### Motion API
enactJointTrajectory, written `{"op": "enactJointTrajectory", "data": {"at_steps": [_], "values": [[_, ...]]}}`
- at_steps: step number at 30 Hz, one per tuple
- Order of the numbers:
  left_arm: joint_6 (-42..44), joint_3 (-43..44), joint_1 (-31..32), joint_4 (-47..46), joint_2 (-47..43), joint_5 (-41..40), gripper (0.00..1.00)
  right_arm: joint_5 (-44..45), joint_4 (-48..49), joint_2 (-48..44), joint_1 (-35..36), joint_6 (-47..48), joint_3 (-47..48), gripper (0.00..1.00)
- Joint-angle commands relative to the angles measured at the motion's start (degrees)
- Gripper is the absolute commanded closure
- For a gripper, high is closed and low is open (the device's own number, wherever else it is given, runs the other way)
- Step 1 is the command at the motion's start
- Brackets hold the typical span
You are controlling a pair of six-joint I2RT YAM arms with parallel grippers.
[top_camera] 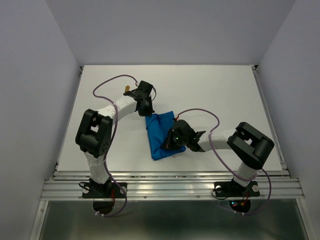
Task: Fold the napkin into a case and place the utensils inside
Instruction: Smooth out the 2/3-rectangle-folded napkin at the center of the board.
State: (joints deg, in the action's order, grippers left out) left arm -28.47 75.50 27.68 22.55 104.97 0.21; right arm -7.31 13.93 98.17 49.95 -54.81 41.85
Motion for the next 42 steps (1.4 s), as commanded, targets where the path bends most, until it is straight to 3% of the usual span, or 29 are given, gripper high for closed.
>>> {"op": "enactJointTrajectory", "data": {"at_steps": [1, 16, 18, 21, 22, 23, 26, 29, 30, 33, 42], "values": [[1.0, 2.6, 0.3, -0.9, 0.4, 2.1, 1.0, 1.9, -0.8, -0.4, 0.4, 1.4, 1.3, 0.99], [0.3, 2.9, 0.3, -5.3, 5.5, 6.7, 1.0, 2.4, -2.0, -1.2, 0.4, 1.5, 1.6, 0.93], [0.3, 2.5, 0.3, -5.7, 5.7, 7.2, 1.0, 3.4, -2.9, -2.4, 0.4, 2.3, 1.9, 0.88], [0.3, 2.1, 0.4, -5.8, 6.0, 7.4, 1.0, 8.7, -8.7, -4.1, 0.4, 5.4, 4.1, 0.69], [0.3, 1.9, 0.4, -6.2, 6.0, 7.7, 1.0, 10.9, -11.1, -5.7, 0.4, 6.4, 6.2, 0.56], [0.3, 1.8, 0.4, -6.3, 6.0, 7.8, 1.0, 12.7, -13.9, -6.7, 0.4, 7.3, 7.0, 0.5], [0.0, 2.1, 0.4, -6.3, 5.8, 8.1, 1.0, 20.6, -20.1, -10.5, 0.4, 10.8, 9.8, 0.42], [-0.3, 2.5, 0.4, -6.4, 5.3, 8.0, 1.0, 24.8, -22.5, -11.9, -0.5, 14.6, 12.1, 0.41], [-0.3, 2.5, 0.4, -6.4, 5.2, 8.0, 1.0, 25.2, -23.1, -11.7, -1.3, 14.7, 12.6, 0.45], [-0.5, 2.6, 0.4, -6.3, 5.2, 8.1, 1.0, 23.7, -24.0, -10.9, -4.9, 15.4, 12.4, 0.49], [-0.7, 2.5, 0.9, -6.0, 4.5, 8.3, 1.0, 18.5, -24.0, -7.0, -11.1, 20.2, 11.7, 0.48]]}}
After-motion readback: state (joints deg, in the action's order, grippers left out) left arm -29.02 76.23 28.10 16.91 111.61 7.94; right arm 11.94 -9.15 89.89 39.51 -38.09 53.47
